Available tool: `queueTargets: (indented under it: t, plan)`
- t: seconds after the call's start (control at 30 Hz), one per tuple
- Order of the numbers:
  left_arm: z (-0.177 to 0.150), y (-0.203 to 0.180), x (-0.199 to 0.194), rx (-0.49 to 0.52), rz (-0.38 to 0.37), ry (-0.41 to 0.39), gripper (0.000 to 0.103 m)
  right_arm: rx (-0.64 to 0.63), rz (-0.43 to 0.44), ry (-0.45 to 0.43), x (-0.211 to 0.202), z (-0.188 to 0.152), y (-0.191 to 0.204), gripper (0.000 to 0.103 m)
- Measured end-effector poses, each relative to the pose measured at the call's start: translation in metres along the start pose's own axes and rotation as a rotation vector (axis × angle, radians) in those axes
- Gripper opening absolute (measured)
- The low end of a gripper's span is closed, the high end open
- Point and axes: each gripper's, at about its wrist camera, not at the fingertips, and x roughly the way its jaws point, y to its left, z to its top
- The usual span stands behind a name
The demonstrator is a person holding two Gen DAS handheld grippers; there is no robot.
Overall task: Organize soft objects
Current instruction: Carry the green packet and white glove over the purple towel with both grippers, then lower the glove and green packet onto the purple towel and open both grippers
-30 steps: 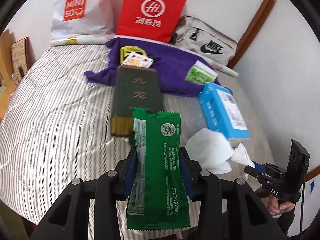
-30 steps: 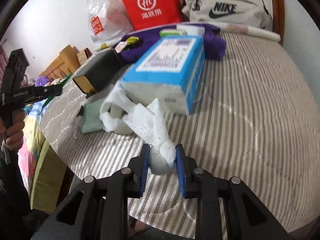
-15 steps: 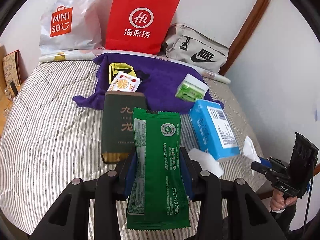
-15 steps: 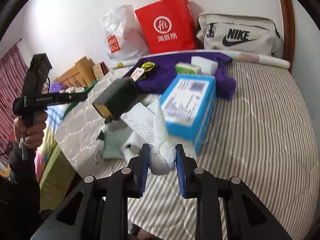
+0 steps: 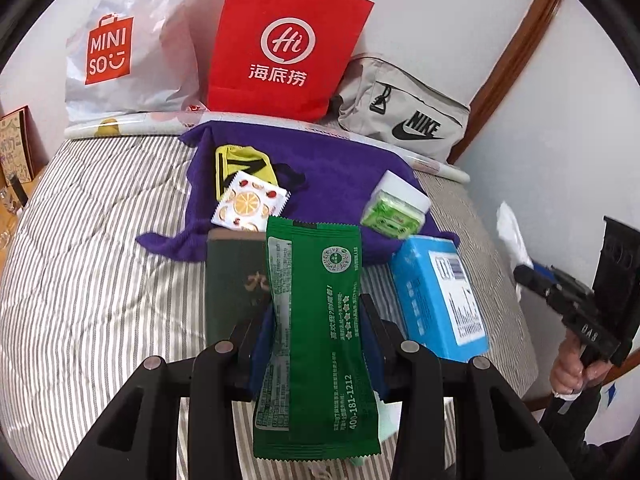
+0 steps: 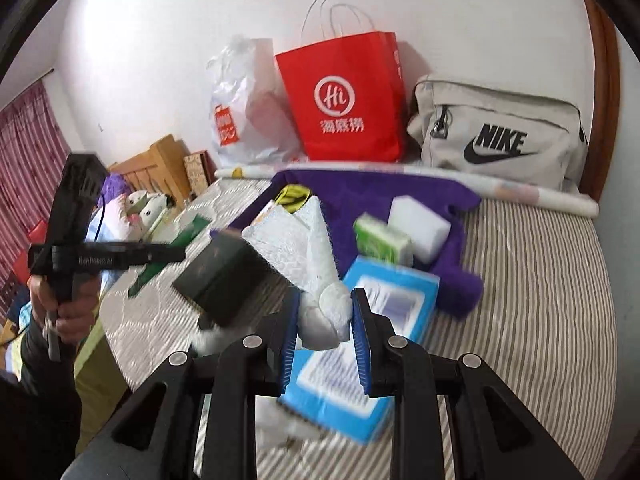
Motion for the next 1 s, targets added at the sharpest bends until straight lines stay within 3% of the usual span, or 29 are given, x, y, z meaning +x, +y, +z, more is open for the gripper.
queueTargets:
  t: [0.33,0.77,1.0]
  plan:
    - [0.044,0.026,0.038,-0.067,0.049,0.021,0.038,0.019,-0.082,-0.032,0.044,0.056,-0.028,0.026]
    - [0.093,0.034,0.09,-0.041,0.075,0.048,0.038,0.093,-0.17,0.031,0.116,0.104,-0.076,0.026]
    - [0.11,0.041,0.117,-0.047,0.061,0.077,0.038,0.124,-0.175,0.107,0.155,0.108,-0.094,0.026]
